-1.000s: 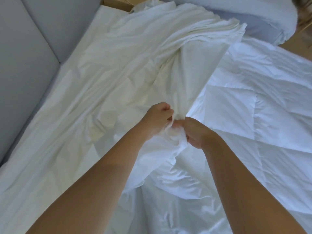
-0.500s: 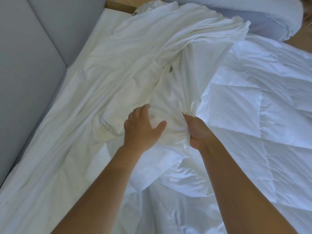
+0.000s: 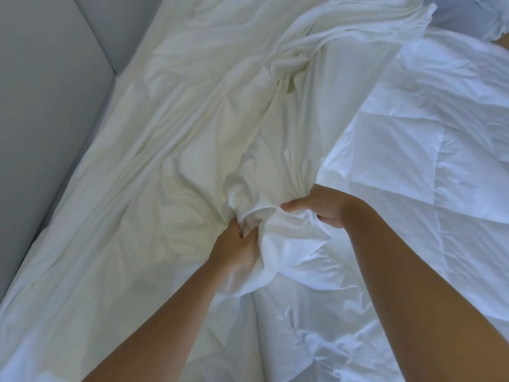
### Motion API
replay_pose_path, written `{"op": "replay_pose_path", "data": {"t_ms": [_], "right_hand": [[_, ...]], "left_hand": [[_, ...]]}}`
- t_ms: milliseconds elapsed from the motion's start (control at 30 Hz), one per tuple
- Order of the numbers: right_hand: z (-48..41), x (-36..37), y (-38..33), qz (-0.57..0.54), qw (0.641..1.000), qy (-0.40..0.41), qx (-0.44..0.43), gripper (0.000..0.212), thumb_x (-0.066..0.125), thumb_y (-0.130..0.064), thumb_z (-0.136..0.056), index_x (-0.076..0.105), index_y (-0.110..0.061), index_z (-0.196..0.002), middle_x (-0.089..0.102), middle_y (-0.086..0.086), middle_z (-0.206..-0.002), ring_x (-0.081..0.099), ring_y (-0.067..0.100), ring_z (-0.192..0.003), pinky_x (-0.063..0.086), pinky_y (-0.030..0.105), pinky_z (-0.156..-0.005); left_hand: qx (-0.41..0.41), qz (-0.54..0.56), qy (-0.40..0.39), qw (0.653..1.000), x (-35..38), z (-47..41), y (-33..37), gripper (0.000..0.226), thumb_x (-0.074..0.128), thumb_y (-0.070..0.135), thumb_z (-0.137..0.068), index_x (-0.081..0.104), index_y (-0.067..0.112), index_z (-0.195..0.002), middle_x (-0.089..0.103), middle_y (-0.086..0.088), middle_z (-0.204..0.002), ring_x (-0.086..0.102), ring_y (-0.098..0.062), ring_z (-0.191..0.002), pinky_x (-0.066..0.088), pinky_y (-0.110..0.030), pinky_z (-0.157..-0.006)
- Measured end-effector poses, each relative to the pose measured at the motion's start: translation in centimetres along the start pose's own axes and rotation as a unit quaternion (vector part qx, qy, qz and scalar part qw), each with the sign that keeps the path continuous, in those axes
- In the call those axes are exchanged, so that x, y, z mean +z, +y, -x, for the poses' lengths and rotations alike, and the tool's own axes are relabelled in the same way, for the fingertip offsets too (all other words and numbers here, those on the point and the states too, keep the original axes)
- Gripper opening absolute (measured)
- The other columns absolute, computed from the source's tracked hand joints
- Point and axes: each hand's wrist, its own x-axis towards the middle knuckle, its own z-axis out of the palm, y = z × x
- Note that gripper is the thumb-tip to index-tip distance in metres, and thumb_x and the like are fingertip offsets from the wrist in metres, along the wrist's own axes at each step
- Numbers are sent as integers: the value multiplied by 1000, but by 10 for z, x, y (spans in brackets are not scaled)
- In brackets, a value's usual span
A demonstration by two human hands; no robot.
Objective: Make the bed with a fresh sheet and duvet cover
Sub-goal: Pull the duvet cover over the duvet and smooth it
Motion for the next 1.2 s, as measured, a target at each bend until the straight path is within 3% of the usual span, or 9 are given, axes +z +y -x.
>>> {"op": "replay_pose_path", "data": {"t_ms": [100, 200, 333, 400, 500, 633, 867, 967, 1200], "right_hand": [[0, 0, -7, 85, 996, -10, 10, 58, 76, -27, -55, 61, -11, -109, 65, 4, -107, 59, 23, -99, 44, 32, -93], [10, -9, -10, 200, 979, 29, 34, 13, 61, -11, -72, 49, -8, -77, 44, 5, -78, 39, 20, -69, 30, 28, -64], [10, -8, 2, 103, 992, 71, 27, 12, 59, -15, -76, 51, -8, -70, 49, 6, -69, 44, 21, -65, 35, 28, -63], [6, -2, 15, -68, 997, 30, 21, 42, 76, -33, -62, 64, -7, -93, 65, 10, -96, 61, 29, -95, 47, 37, -90], [7, 4, 19, -92, 995, -1, 26, 119, 82, -67, -42, 38, -16, -140, 42, -4, -142, 35, 21, -136, 26, 42, -114], [10, 15, 4, 47, 999, 10, 11, 102, 81, -65, -49, 45, -11, -128, 53, -2, -124, 49, 21, -119, 39, 35, -99], [14, 18, 2, -211, 973, 50, -84, 18, 64, -15, -88, 64, -9, -106, 71, 8, -102, 69, 24, -93, 54, 37, -88], [18, 16, 7, -331, 938, -10, -103, 17, 58, -14, -92, 63, -13, -108, 72, 5, -102, 68, 21, -98, 52, 34, -88], [21, 8, -6, -472, 869, -10, -147, 28, 49, -21, -97, 62, -5, -117, 70, 9, -107, 67, 21, -101, 53, 33, -87]], "left_hand": [[-7, 173, 28, 984, 1, -4, 26, 28, 57, 41, -89, 59, 19, -106, 67, 4, -95, 64, -10, -82, 47, -22, -65], [74, 96, 104, 987, -2, -3, 37, 24, 51, 23, -91, 51, 4, -76, 52, -3, -70, 49, -17, -67, 36, -25, -58], [182, 29, 116, 976, 11, 24, 30, 37, 51, 37, -80, 47, 2, -68, 48, -11, -61, 45, -16, -60, 36, -32, -57], [104, -35, 21, 994, 18, 28, 12, 33, 56, 42, -83, 54, 10, -73, 57, -2, -68, 55, -17, -68, 42, -30, -63], [-16, -192, -62, 979, 17, 25, -5, 40, 51, 48, -90, 56, 14, -112, 63, -4, -108, 60, -23, -98, 48, -31, -83], [24, -331, -2, 943, 17, 24, 17, 46, 46, 41, -93, 37, 9, -125, 55, -8, -115, 57, -29, -104, 44, -33, -78], [2, -18, 73, 997, 16, -2, 58, 47, 52, 54, -88, 51, 10, -105, 60, -3, -94, 62, -23, -86, 47, -30, -74], [-22, 45, 41, 998, 16, -3, 71, 49, 46, 52, -93, 53, 9, -69, 50, -2, -62, 49, -15, -56, 35, -23, -53], [145, 165, 129, 967, -2, 6, 116, 23, 49, 19, -96, 54, 16, -74, 53, 3, -72, 47, -9, -67, 37, -12, -57]]}}
